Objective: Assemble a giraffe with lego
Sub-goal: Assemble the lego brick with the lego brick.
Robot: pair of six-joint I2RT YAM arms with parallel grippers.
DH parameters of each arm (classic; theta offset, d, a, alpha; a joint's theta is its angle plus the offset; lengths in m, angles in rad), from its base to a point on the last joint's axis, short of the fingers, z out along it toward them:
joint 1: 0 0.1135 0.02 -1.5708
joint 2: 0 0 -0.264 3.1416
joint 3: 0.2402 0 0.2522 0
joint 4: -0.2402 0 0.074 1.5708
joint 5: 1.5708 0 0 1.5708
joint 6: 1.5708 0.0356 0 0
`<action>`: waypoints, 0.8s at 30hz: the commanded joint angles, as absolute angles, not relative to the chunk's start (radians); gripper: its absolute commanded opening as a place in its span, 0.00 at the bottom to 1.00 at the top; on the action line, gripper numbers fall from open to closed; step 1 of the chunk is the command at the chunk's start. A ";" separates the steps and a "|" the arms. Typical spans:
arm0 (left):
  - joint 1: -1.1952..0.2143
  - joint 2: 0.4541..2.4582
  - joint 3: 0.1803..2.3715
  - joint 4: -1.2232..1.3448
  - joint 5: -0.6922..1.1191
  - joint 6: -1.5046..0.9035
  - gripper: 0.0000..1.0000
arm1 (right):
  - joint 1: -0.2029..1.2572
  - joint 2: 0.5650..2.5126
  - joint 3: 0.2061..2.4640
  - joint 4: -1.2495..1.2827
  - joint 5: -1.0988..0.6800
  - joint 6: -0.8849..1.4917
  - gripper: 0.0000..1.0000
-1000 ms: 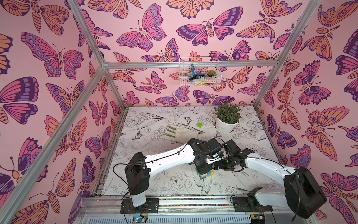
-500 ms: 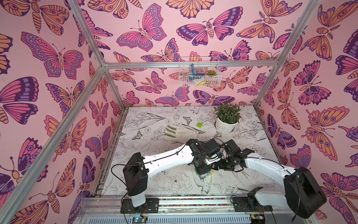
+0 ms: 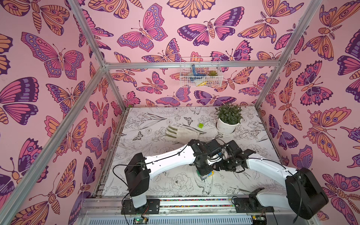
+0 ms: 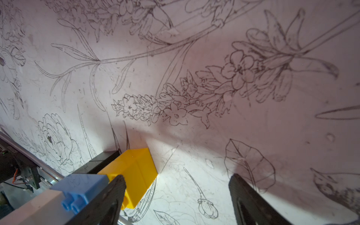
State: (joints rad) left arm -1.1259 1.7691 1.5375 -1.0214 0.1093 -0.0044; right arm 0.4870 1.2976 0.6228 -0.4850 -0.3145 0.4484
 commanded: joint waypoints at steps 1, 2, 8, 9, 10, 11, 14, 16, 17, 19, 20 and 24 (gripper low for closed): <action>-1.127 1.825 1.514 -1.105 0.095 -0.055 0.05 | 0.492 1.289 0.628 -0.488 -0.301 0.449 0.87; -1.129 1.828 1.513 -1.109 0.093 -0.061 0.06 | 0.492 1.289 0.629 -0.486 -0.301 0.448 0.87; -1.131 1.834 1.497 -1.109 0.071 -0.074 0.06 | 0.492 1.278 0.623 -0.485 -0.299 0.448 0.87; -1.131 1.837 1.496 -1.109 0.063 -0.071 0.06 | 0.492 1.275 0.621 -0.485 -0.297 0.451 0.87; -1.131 1.839 1.493 -1.109 0.054 -0.066 0.06 | 0.491 1.272 0.620 -0.485 -0.296 0.450 0.87; -1.130 1.842 1.491 -1.108 0.047 -0.054 0.06 | 0.491 1.271 0.618 -0.483 -0.296 0.453 0.87; -1.131 1.845 1.474 -1.106 0.021 -0.009 0.07 | 0.491 1.269 0.615 -0.480 -0.299 0.454 0.87; -1.128 1.850 1.461 -1.106 0.013 0.016 0.07 | 0.491 1.265 0.613 -0.480 -0.301 0.457 0.87; -1.126 1.851 1.455 -1.106 0.011 0.024 0.07 | 0.490 1.262 0.612 -0.480 -0.299 0.457 0.87; -1.120 1.845 1.447 -1.105 0.009 0.027 0.07 | 0.487 1.255 0.610 -0.485 -0.296 0.456 0.87; -1.116 1.840 1.444 -1.106 0.012 0.028 0.07 | 0.487 1.250 0.608 -0.488 -0.293 0.457 0.87; -1.109 1.834 1.432 -1.100 0.021 0.031 0.09 | 0.482 1.244 0.607 -0.489 -0.289 0.457 0.87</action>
